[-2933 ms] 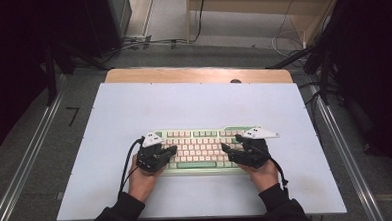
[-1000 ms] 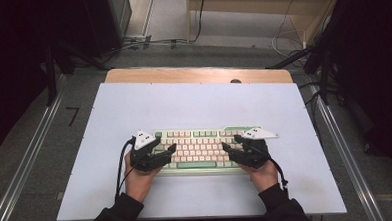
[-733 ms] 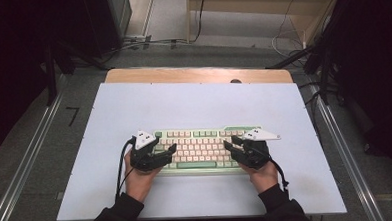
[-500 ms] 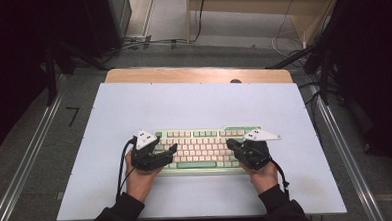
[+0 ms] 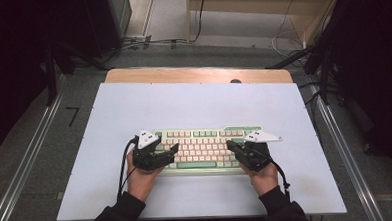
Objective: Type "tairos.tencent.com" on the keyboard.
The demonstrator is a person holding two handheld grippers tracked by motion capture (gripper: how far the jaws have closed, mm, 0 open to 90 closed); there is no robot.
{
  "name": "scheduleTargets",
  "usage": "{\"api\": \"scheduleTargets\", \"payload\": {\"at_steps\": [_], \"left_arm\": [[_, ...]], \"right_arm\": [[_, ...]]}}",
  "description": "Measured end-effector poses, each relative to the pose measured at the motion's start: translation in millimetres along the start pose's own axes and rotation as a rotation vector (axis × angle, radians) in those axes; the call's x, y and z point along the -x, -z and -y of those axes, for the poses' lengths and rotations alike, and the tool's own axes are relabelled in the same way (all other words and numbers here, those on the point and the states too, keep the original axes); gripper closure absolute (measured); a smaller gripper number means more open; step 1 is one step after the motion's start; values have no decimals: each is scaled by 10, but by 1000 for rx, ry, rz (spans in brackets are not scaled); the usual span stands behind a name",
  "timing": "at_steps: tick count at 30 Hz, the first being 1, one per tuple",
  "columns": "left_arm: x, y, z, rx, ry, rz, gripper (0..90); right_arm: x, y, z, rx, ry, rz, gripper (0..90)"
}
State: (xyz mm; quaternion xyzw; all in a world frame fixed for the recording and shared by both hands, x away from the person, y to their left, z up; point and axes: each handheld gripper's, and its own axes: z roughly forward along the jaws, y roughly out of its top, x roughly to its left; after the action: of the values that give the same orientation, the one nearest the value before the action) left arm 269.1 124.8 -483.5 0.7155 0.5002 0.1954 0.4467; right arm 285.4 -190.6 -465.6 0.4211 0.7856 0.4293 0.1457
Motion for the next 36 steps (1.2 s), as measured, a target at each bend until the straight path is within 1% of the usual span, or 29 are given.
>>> {"api": "scheduleTargets", "payload": {"at_steps": [9,16,20,23,30,36], "left_arm": [[12,-30,-15,0,-2,7,308],[21,-52,-22,0,-2,11,310],[21,-49,-22,2,0,11,311],[17,-47,-22,1,0,8,311],[19,-49,-21,0,-2,8,311],[17,-47,-21,2,-1,6,311]], "right_arm": [[-32,-8,56,-21,1,-10,876],[-136,-104,135,-67,32,-30,876],[-171,-144,160,-82,38,-35,876],[-180,-162,167,-90,45,-36,876],[-165,-170,175,-96,41,-37,875],[-180,-184,181,-102,42,-39,876]]}}
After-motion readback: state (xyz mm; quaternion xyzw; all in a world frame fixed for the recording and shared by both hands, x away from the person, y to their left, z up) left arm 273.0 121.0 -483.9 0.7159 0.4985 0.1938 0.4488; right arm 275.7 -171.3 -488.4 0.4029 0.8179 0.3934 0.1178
